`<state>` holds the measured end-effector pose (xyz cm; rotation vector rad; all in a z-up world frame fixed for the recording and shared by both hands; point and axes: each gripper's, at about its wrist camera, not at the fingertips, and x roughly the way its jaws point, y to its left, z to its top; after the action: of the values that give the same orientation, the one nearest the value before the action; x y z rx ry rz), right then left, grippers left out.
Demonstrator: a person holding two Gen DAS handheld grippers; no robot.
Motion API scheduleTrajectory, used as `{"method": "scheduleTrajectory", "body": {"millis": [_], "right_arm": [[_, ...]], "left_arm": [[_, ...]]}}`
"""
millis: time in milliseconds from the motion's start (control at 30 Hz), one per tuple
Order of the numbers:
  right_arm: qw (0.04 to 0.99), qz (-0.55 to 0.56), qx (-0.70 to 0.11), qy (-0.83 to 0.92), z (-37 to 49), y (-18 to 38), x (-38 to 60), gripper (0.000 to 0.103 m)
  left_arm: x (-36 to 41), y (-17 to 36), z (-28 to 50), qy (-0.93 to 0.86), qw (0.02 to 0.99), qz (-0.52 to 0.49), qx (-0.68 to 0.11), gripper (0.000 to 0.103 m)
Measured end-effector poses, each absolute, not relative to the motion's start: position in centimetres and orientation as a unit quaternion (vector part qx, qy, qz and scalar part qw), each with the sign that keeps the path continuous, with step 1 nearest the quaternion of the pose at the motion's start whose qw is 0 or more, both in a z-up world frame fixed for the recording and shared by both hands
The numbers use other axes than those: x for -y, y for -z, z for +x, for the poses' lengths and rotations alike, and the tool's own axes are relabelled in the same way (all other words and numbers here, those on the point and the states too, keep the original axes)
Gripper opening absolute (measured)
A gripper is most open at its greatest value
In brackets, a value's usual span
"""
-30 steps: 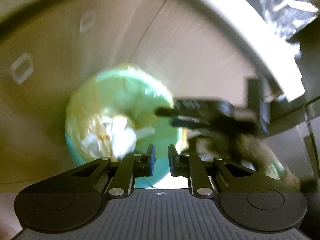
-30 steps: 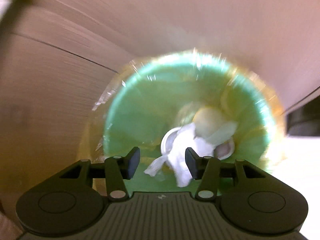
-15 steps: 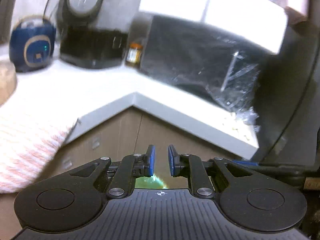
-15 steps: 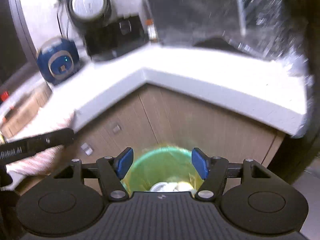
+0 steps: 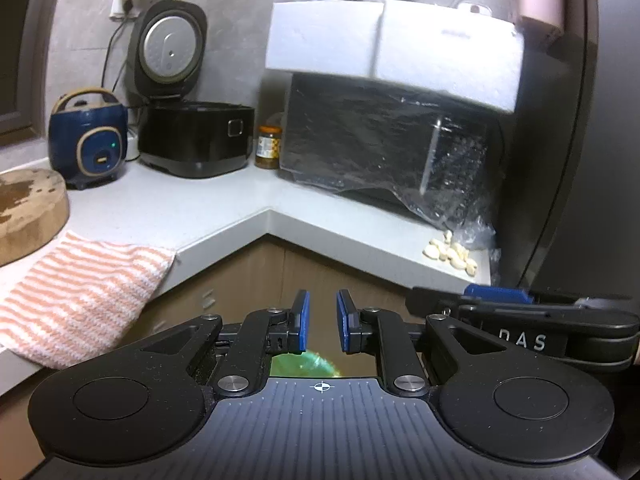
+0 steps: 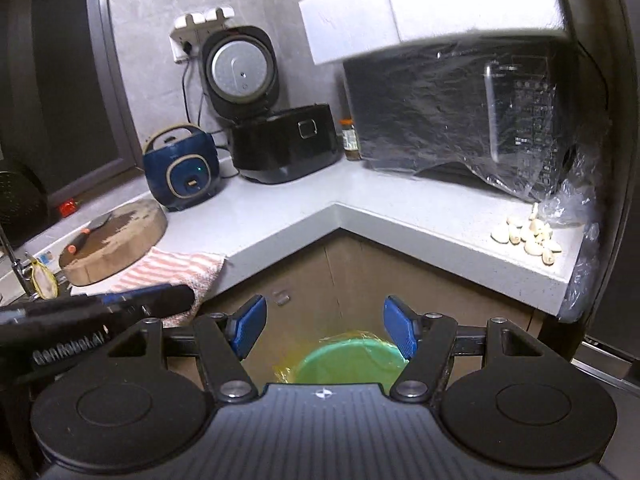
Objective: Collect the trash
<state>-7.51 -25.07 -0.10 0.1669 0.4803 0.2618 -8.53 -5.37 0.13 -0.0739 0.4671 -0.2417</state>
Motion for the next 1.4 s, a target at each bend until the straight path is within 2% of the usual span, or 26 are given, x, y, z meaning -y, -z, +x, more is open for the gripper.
{"method": "scheduleTrajectory", "body": {"millis": [400, 1400], "right_arm": [[0.96, 0.062, -0.234, -0.139, -9.9, 0.2, 24.6, 0.066], [0.957, 0.062, -0.239, -0.154, -9.7, 0.3, 24.8, 0.066]], "left_arm": [[5.0, 0.3, -10.0, 0.101, 0.964, -0.043, -0.241, 0.017], [5.1, 0.4, -9.9, 0.091, 0.964, -0.046, -0.246, 0.017]]}}
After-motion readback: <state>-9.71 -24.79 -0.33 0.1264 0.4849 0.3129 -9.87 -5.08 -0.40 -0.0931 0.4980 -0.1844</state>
